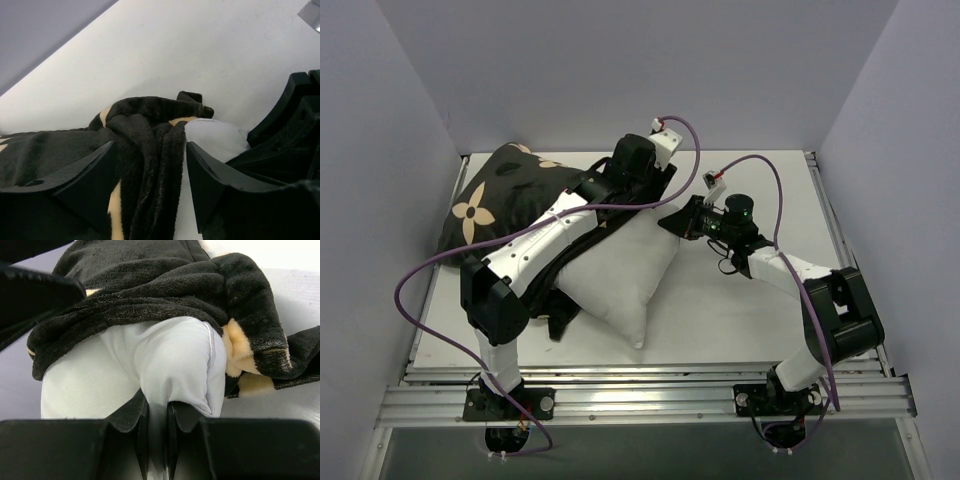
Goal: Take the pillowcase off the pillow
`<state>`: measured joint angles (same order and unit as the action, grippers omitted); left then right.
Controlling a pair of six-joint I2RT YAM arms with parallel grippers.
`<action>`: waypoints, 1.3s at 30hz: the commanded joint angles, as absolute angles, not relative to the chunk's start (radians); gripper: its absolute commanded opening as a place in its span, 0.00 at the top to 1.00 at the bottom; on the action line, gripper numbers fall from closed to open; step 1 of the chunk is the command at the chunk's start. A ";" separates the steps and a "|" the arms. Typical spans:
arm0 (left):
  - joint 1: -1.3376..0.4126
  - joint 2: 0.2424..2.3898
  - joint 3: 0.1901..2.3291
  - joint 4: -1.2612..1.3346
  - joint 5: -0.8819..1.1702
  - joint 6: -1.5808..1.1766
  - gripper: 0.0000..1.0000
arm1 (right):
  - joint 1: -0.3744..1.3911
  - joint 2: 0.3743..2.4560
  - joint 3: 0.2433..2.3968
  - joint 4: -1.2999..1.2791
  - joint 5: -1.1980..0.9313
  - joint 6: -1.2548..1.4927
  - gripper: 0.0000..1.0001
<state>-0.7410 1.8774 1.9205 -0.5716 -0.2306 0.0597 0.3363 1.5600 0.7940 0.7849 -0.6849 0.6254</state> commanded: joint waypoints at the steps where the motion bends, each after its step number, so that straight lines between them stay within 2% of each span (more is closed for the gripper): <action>1: -0.747 1.819 1.902 -0.580 -0.150 0.080 0.34 | 0.353 1.506 0.807 0.793 -0.715 0.594 1.00; 6: -0.739 1.824 1.893 -0.647 -0.114 0.120 0.34 | 0.353 1.494 0.805 0.770 -0.706 0.577 1.00; 9: -0.736 1.827 1.893 -0.678 -0.136 0.135 0.43 | 0.354 1.488 0.808 0.755 -0.701 0.569 1.00; 14: -0.723 1.838 1.890 -0.692 -0.182 0.150 0.49 | 0.356 1.485 0.807 0.746 -0.698 0.561 1.00; 22: -0.718 1.862 1.884 -0.700 -0.196 0.155 0.51 | 0.357 1.473 0.810 0.721 -0.689 0.546 1.00; 23: -0.716 1.864 1.882 -0.696 -0.199 0.155 0.53 | 0.359 1.473 0.811 0.721 -0.689 0.545 1.00; 26: -0.707 1.873 1.882 -0.692 -0.209 0.155 0.71 | 0.359 1.465 0.813 0.715 -0.692 0.543 1.00; 27: -0.701 1.878 1.884 -0.692 -0.209 0.153 0.82 | 0.360 1.457 0.813 0.709 -0.690 0.542 1.00; 29: -0.695 1.882 1.882 -0.690 -0.212 0.153 0.96 | 0.360 1.444 0.816 0.693 -0.693 0.537 1.00; 33: -0.664 1.901 1.881 -0.666 -0.273 0.146 0.98 | 0.362 1.372 0.825 0.606 -0.693 0.512 1.00; 39: -0.551 1.951 1.962 -0.661 -0.448 0.126 0.98 | 0.360 1.110 0.868 0.349 -0.654 0.434 1.00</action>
